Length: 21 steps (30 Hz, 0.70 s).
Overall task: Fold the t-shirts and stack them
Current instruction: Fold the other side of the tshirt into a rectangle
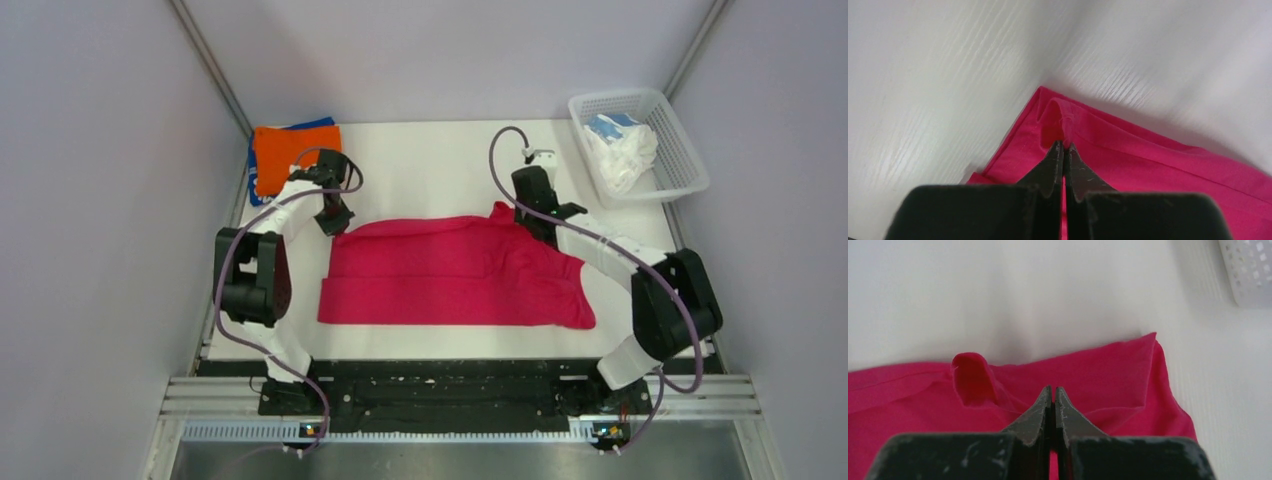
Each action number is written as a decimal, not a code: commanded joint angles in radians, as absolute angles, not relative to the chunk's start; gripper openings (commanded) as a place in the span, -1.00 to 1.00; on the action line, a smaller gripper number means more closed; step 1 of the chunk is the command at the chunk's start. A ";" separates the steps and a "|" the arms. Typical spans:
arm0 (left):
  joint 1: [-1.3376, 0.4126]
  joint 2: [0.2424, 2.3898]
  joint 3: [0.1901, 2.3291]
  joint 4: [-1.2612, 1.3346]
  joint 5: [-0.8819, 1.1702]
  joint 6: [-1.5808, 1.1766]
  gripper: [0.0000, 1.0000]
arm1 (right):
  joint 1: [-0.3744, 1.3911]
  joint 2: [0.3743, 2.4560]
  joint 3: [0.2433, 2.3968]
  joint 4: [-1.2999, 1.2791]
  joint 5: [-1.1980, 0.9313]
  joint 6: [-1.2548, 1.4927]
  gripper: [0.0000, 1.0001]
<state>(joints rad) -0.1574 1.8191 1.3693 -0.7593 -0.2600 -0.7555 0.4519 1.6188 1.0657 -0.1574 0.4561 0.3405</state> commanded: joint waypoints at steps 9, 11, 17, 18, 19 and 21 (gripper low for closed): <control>-0.166 1.605 1.189 -0.689 -0.307 -0.755 -1.00 | 0.579 1.254 0.891 -0.427 0.539 0.437 -1.00; -0.166 1.585 1.172 -0.687 -0.294 -0.755 -1.00 | 0.587 1.214 0.865 -0.451 0.545 0.440 -1.00; -0.165 1.513 1.064 -0.684 -0.303 -0.768 -1.00 | 0.595 1.145 0.768 -0.465 0.524 0.447 -1.00; -0.166 1.503 1.025 -0.675 -0.302 -0.775 -1.00 | 0.603 1.140 0.748 -0.463 0.509 0.470 -1.00; -0.166 1.495 0.994 -0.665 -0.296 -0.775 -0.85 | 0.609 1.136 0.723 -0.464 0.494 0.491 -0.94; -0.166 1.485 0.947 -0.654 -0.292 -0.782 -0.64 | 0.623 1.125 0.672 -0.471 0.453 0.531 -0.88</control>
<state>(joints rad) -0.1631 1.5276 1.0260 -0.6807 -0.2783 -0.7647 0.5903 1.1591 0.7433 -0.4435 0.5095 0.4507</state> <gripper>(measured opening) 0.120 0.041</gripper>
